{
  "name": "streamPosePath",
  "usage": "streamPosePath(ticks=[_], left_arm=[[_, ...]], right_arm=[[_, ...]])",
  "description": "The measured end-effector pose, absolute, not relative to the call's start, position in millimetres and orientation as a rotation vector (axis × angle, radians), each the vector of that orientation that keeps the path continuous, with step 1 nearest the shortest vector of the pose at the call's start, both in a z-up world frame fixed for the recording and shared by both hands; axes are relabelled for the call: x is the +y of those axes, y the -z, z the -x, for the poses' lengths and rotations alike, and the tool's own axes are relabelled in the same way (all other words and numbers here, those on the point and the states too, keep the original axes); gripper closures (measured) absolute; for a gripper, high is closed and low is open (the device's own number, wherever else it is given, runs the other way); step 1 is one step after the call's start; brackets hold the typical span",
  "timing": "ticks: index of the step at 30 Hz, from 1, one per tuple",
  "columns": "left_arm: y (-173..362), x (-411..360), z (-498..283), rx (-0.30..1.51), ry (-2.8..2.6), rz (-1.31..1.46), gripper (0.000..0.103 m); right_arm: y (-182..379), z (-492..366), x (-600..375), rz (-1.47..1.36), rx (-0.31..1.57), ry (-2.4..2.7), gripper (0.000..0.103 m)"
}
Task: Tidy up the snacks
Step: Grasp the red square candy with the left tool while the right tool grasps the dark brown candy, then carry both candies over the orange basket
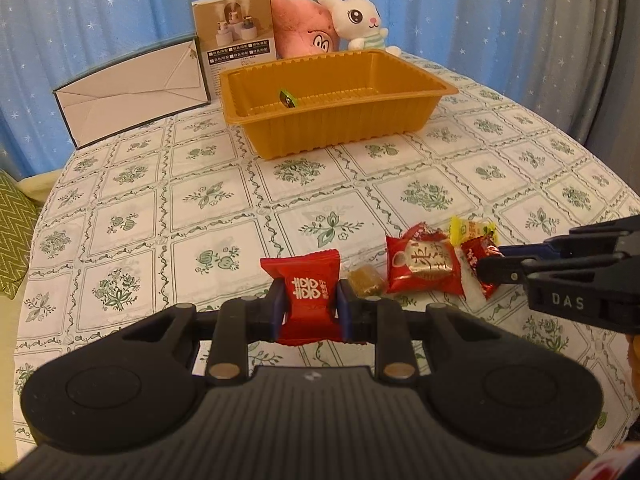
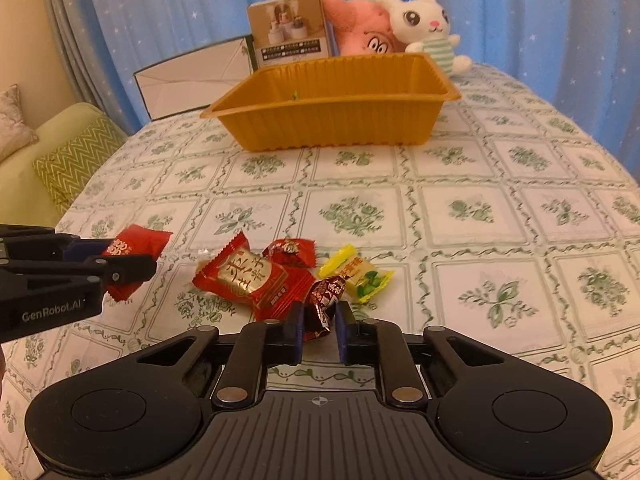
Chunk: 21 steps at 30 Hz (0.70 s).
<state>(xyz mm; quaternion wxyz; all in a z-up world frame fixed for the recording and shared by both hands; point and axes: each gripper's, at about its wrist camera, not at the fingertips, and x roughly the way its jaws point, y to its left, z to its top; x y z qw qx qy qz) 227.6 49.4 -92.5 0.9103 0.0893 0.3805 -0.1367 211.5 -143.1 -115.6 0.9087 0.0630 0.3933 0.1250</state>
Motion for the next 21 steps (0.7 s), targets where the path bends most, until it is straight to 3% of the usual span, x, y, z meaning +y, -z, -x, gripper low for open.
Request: streamPosePath(ticks=[21], left_arm=[[32,16,-280,0.638,0.294,-0.078,0.079]], right_arm=[[30,-238,-166,-0.092,0.561,-0.227,0.087]])
